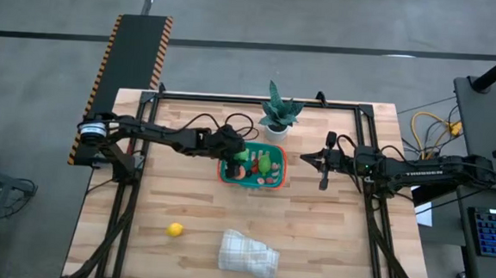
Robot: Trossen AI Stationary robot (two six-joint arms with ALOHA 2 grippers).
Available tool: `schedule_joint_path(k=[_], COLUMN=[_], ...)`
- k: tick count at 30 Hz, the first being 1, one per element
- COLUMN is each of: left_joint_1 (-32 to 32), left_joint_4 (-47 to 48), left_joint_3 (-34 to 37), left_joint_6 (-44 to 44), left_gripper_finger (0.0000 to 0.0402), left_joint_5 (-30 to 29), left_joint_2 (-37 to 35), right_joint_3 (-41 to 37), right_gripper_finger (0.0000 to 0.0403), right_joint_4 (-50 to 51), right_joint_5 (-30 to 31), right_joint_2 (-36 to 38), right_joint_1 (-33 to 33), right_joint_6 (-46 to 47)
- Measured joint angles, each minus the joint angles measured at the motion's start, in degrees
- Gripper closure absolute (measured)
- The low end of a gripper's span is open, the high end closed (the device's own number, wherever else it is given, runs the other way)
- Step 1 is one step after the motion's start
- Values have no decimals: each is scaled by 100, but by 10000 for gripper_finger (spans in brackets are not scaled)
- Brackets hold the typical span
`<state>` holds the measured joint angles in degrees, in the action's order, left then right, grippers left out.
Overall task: Build produce basket
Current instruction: Put the green pear into the blue basket, then put the yellow lemon into the blue basket
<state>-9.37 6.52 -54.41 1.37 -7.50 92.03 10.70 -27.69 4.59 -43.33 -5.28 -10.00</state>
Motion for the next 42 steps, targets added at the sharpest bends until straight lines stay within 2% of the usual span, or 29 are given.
schedule_joint_path(k=[10, 19, 22, 27, 31, 35, 42], left_joint_1=[0, 0, 11, 129, 502, 1155, 2588], left_joint_4=[9, 58, 61, 381, 1169, 2236, 3911], left_joint_3=[-35, -35, -35, -67, -147, -149, -147], left_joint_6=[117, 150, -137, -131, 262, 999, 3339], left_gripper_finger=[162, 89, 80, 79, 79, 79, 79], left_joint_5=[19, 37, 43, 162, 182, -201, -457], left_joint_2=[-2, -21, -168, -648, -1262, -1870, -2512], right_joint_3=[0, 0, 0, 0, 0, 0, 0], right_gripper_finger=[394, 394, 394, 394, 394, 394, 394], right_joint_4=[-3, -3, -3, 3, 8, 10, 12], right_joint_5=[1, 1, 1, 1, 1, 1, 4], right_joint_2=[1, -1, 1, 0, 1, -1, 0], right_joint_1=[-2, -2, 1, -2, -1, 0, 1], right_joint_6=[-48, -48, -48, -48, -48, -48, -49])
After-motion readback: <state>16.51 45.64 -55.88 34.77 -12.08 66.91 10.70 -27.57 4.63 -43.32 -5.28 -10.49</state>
